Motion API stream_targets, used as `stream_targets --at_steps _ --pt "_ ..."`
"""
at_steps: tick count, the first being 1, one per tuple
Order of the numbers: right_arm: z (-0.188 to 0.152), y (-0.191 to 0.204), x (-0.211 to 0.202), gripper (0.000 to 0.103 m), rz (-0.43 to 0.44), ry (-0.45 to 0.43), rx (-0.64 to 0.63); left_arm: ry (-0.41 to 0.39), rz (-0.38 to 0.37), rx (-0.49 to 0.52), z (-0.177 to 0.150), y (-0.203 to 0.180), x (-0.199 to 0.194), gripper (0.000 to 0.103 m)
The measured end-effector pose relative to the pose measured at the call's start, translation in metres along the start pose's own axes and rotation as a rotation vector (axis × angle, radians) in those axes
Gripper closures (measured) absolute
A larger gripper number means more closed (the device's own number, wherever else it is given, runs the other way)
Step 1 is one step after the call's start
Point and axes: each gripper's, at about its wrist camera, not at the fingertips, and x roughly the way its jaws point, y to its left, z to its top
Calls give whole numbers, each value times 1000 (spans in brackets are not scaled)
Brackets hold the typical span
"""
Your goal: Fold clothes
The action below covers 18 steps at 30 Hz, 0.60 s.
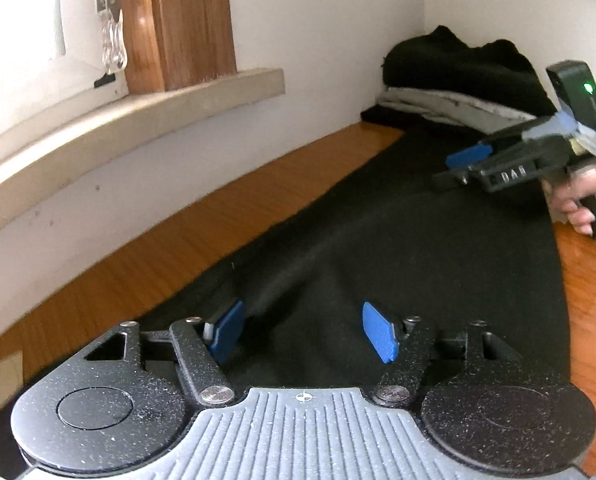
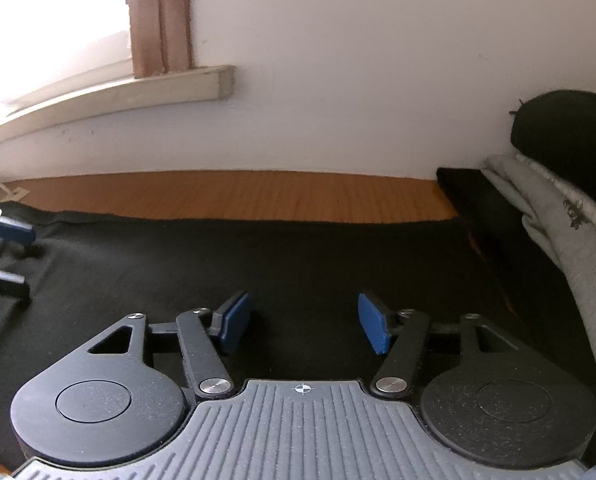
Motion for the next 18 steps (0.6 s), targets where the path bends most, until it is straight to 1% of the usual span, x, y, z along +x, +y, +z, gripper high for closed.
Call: stream_targets --at_steps 1,2,3,4,5,6,8,9,12,16,18 --pt "0 4 -3 49 14 -4 -1 -4 2 2 6 3 1 38" --pt "0 10 -7 58 35 -10 -1 -9 -3 -3 12 9 2 44" --pt "0 18 -11 63 63 -14 0 -13 -7 -13 19 16 4 48" --pt "0 28 -15 63 97 -19 1 -7 -8 -14 23 22 8 61" --pt "0 38 -18 63 132 -23 1 17 -4 -9 27 29 15 74" --pt "0 50 -20 63 169 -22 0 39 -5 2 29 33 21 79" --pt "-2 74 -21 63 243 -7 -16 80 -6 33 29 38 35 80" --pt "-4 87 -21 63 272 1 -30 70 -3 46 27 40 38 80" --pt "-13 114 -26 63 311 27 -76 44 18 36 26 47 45 80" --pt "-32 131 -45 63 252 0 -154 12 37 30 24 51 49 79" --pt "-37 133 -52 63 243 -4 -159 13 54 25 25 50 50 75"
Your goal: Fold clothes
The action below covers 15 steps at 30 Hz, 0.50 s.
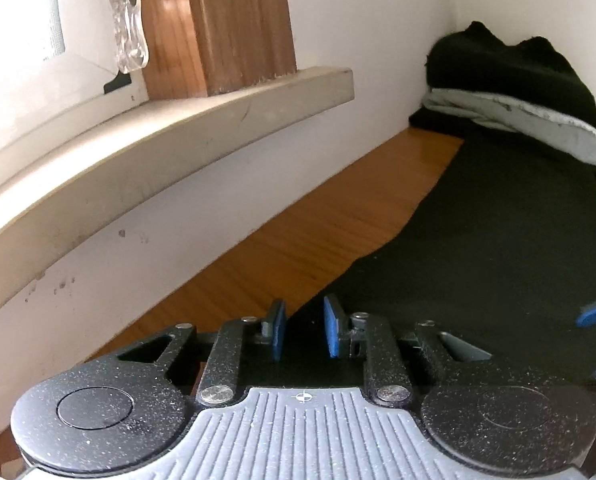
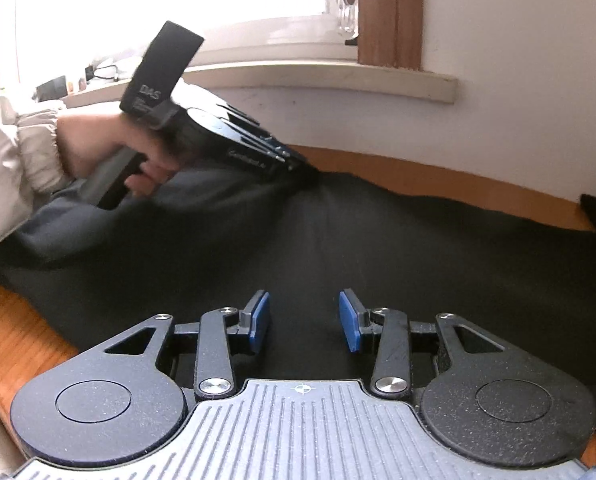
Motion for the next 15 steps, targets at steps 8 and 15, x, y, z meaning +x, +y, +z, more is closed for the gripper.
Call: stream_targets --at_steps 8,15 --pt "10 27 -1 53 49 -59 41 -37 80 -101 10 22 -79 35" --pt "49 116 42 51 201 -115 -37 -117 202 -228 -25 69 -229 27"
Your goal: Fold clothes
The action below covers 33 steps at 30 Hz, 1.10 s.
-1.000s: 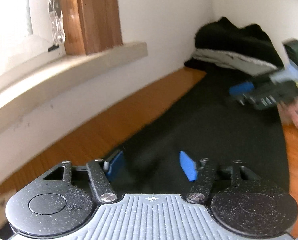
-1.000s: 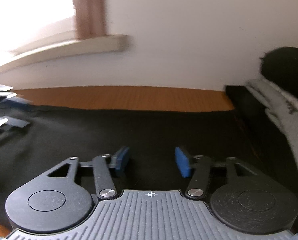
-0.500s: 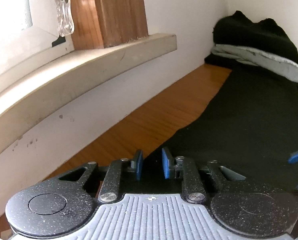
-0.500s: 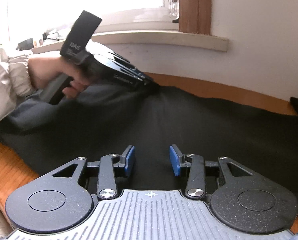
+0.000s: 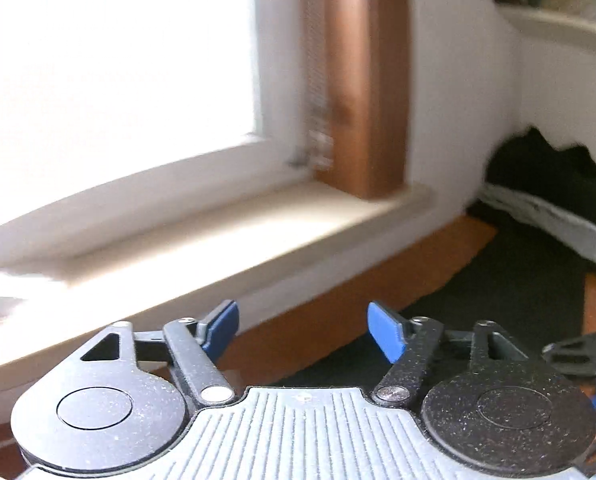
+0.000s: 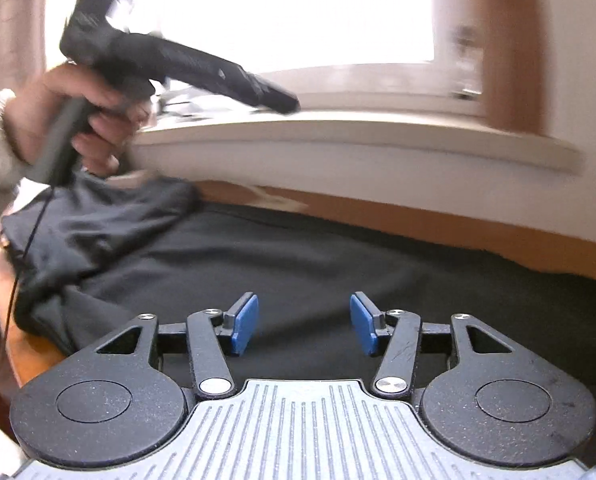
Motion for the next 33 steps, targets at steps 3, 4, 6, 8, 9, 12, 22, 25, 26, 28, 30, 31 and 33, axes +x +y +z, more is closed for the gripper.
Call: stream_targets --at_steps 3,4,6,8,9,12,22,25,26,28,30,31,33 --pt "7 29 24 51 60 7 -2 -9 82 -47 -17 35 -57 26" --pt "9 39 30 51 81 9 -5 -9 109 -64 -24 46 -73 25" --pt "14 59 37 50 111 13 -23 -4 170 -95 -44 66 -104 24" --pt "18 77 42 50 109 12 -65 28 202 -139 -72 82 -118 24" --pt "20 84 43 49 108 13 -80 45 217 -162 -86 89 -124 24" --pt "23 92 45 49 128 24 -73 106 241 -238 -128 108 -133 25" --pt "18 93 48 42 96 55 -84 190 230 -385 -204 120 -134 39" --pt "17 90 48 42 103 59 -68 185 194 -394 -205 120 -136 57" --pt "16 90 49 42 105 59 -67 183 178 -391 -204 119 -137 75" --pt "16 90 49 42 108 58 -64 177 163 -367 -202 112 -140 87" --pt "15 93 50 42 102 51 -71 154 169 -333 -193 104 -142 94" --pt "15 94 50 42 97 45 -74 140 163 -320 -186 99 -142 95" --pt "15 92 45 42 84 31 -73 108 147 -290 -170 88 -143 96"
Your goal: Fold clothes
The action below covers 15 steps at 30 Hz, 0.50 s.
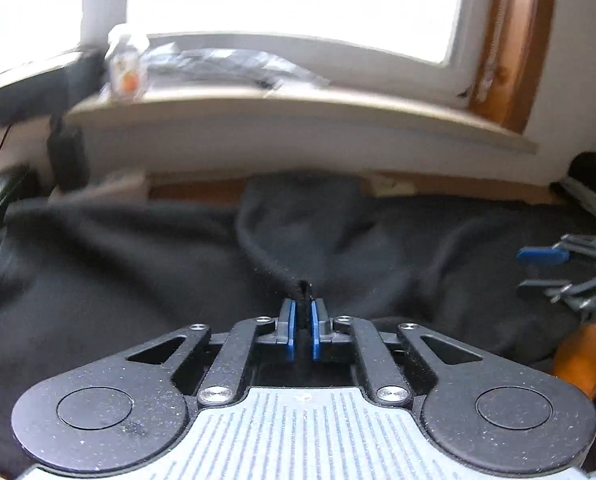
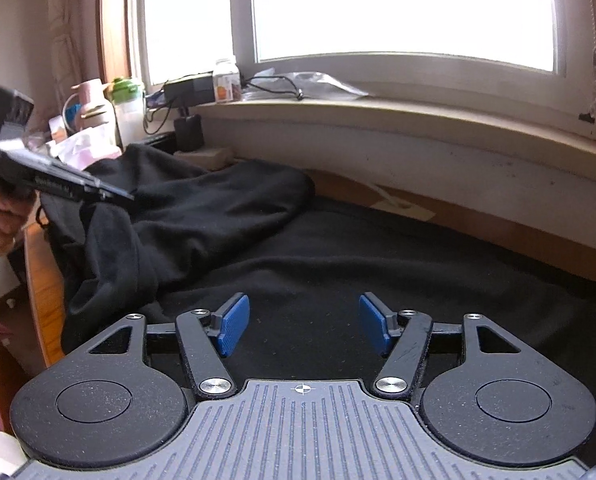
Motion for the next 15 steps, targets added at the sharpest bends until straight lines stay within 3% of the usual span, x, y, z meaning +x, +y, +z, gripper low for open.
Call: stream_targets --at_steps 3,6,9,12,13,15 --pt "1 -7 -12 42 -30 -28 12 -52 -46 64 23 -34 -7 96" --pt "2 -16 -25 42 -66 -59 31 -90 -141 139 49 -86 -10 96" --pt "2 -29 -40 42 -105 -88 66 -72 -241 223 64 -150 4 96" --pt "-2 -44 -48 42 -141 -97 110 -57 -289 319 65 -194 13 78" --pt "-3 -48 -50 42 -150 -98 123 -59 -300 345 65 -205 14 68" --pt "-6 -54 -52 42 -160 -100 141 -77 -272 357 66 -207 13 63"
